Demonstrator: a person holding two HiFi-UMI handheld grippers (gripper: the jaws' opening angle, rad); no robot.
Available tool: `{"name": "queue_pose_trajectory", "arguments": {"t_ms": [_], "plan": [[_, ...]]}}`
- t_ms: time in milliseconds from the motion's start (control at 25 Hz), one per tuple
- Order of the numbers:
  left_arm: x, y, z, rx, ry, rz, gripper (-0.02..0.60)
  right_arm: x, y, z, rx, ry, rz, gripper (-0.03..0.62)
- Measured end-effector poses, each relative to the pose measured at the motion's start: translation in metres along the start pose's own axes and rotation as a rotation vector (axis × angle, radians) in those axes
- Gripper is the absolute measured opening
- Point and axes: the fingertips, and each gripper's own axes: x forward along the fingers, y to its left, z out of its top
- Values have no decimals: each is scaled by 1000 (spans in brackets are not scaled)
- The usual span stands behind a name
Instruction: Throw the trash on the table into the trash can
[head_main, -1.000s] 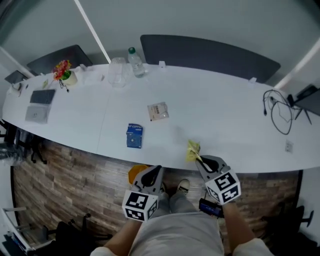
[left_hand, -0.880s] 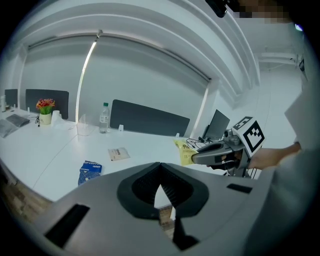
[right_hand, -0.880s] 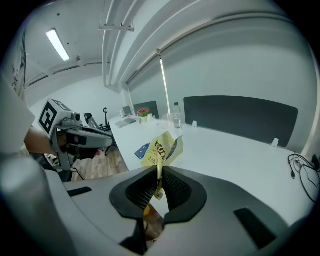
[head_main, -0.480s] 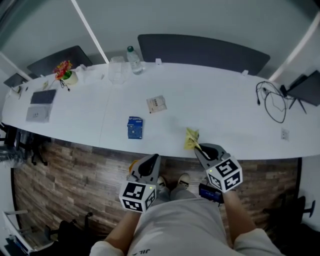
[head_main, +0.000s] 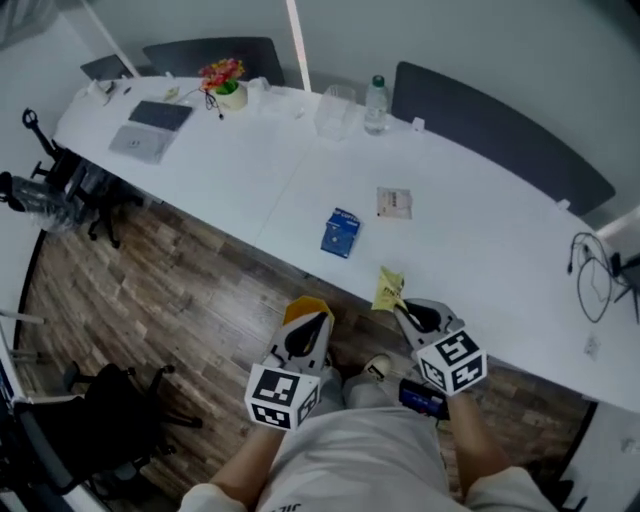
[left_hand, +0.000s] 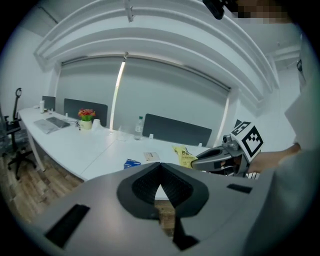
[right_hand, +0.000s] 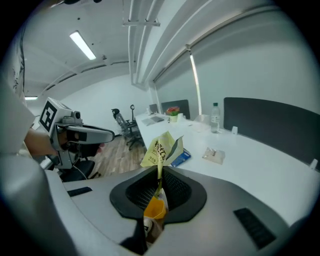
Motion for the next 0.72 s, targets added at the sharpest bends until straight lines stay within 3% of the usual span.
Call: {"name": "queue_pose_trajectory", "arguments": {"t_ms": [320, 720], "plan": [[-67, 69, -20, -89, -44, 192, 0, 65, 72, 26, -116, 29, 181, 51], [-101, 109, -25, -108, -84, 220, 0, 101, 118, 30, -156, 75, 230, 52]]}}
